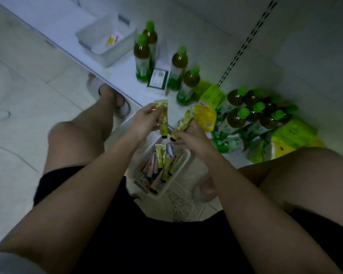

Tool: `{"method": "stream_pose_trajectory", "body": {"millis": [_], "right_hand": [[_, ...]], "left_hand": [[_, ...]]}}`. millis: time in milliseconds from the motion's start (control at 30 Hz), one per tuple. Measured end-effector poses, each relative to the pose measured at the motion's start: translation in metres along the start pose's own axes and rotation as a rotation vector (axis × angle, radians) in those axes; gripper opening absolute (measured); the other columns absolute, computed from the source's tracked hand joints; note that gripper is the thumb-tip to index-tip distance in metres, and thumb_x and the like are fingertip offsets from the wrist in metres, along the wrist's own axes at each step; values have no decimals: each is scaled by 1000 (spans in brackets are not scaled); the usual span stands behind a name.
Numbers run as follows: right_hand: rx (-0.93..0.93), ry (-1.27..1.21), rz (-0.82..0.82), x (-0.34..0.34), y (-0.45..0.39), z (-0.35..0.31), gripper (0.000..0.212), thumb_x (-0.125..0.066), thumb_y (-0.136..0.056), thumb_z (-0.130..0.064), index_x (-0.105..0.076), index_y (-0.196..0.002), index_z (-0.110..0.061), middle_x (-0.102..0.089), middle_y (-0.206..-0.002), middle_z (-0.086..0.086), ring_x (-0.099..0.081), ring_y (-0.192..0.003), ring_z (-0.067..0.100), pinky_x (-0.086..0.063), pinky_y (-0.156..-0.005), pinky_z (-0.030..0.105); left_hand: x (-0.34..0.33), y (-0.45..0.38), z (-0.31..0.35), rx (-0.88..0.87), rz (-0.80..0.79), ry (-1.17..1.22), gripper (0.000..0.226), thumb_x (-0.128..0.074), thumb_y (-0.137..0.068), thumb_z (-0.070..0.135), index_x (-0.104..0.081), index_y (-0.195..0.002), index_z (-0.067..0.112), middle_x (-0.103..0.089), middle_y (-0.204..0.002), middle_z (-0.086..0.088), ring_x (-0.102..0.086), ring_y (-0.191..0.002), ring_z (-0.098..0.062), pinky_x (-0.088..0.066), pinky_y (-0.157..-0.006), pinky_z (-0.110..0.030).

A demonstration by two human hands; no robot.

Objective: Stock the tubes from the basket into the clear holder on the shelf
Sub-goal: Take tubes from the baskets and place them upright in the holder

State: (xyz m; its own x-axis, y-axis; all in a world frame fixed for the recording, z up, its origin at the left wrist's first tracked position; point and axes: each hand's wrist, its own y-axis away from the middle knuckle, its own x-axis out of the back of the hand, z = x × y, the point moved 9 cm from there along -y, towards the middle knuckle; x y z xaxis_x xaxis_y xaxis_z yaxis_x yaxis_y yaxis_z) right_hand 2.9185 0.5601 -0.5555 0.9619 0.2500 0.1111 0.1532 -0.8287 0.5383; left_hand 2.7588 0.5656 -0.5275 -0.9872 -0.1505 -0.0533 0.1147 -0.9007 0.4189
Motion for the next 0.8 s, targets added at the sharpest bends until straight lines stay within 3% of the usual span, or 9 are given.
{"method": "stream_pose_trajectory", "body": {"millis": [100, 200, 300, 400, 500, 600, 733, 800], "right_hand": [[156, -10, 73, 14, 31, -55, 8, -64, -91, -39, -57, -88, -36, -68, -83, -16, -71, -69, 4, -59, -58, 26], [297, 61, 95, 27, 68, -110, 25, -56, -94, -48, -64, -92, -24, -70, -90, -3, -71, -75, 7, -60, -64, 30], [477, 147, 139, 42, 114, -172, 32, -56, -95, -43, -64, -93, -12, -69, -83, 2, -68, -74, 12, -61, -63, 34], [671, 145, 132, 56, 163, -229, 7, -59, -96, -29, -55, -91, -26, -62, -65, -14, -62, -64, 4, -57, -60, 33], [802, 162, 152, 73, 207, -280, 13, -62, -94, -25, -51, -98, -28, -65, -77, -3, -66, -72, 14, -56, -63, 39], [907, 188, 206, 93, 248, -326, 13, -62, -94, -32, -52, -99, -27, -70, -85, -2, -68, -72, 11, -57, -58, 33], [1007, 215, 307, 125, 289, -373, 7, -57, -97, -35, -57, -102, -30, -65, -72, -16, -62, -67, 5, -55, -55, 27], [1046, 245, 357, 141, 303, -390, 11, -58, -96, -32, -60, -102, -23, -64, -73, -3, -59, -66, 7, -52, -55, 26]], "left_hand": [[7, 18, 69, -150, -21, -2, 14, -56, -96, 28, -66, -87, 22, -65, -73, 7, -63, -66, -9, -54, -61, -24], [5, 42, 142, -318, -58, -11, 17, -58, -95, 27, -66, -81, 22, -64, -68, 9, -62, -66, -9, -53, -63, -25], [-4, 72, 207, -453, -103, -16, 12, -61, -93, 29, -66, -86, 21, -59, -79, -1, -56, -73, -15, -49, -65, -28], [-18, 103, 261, -566, -143, -61, 10, -63, -91, 31, -68, -87, 23, -61, -81, 1, -57, -73, -13, -49, -61, -23], [-37, 134, 311, -677, -195, -104, 8, -65, -90, 24, -70, -84, 24, -64, -73, 7, -58, -62, -8, -51, -60, -24], [-58, 157, 357, -743, -254, -148, 6, -66, -90, 21, -71, -91, 21, -70, -83, -4, -63, -67, -15, -56, -66, -29], [-87, 183, 414, -790, -322, -144, 8, -64, -90, 17, -70, -92, 21, -71, -85, -6, -67, -68, -19, -57, -67, -31], [-102, 192, 434, -810, -361, -113, 9, -63, -90, 12, -69, -90, 19, -71, -84, -6, -69, -67, -21, -58, -66, -33]]}}
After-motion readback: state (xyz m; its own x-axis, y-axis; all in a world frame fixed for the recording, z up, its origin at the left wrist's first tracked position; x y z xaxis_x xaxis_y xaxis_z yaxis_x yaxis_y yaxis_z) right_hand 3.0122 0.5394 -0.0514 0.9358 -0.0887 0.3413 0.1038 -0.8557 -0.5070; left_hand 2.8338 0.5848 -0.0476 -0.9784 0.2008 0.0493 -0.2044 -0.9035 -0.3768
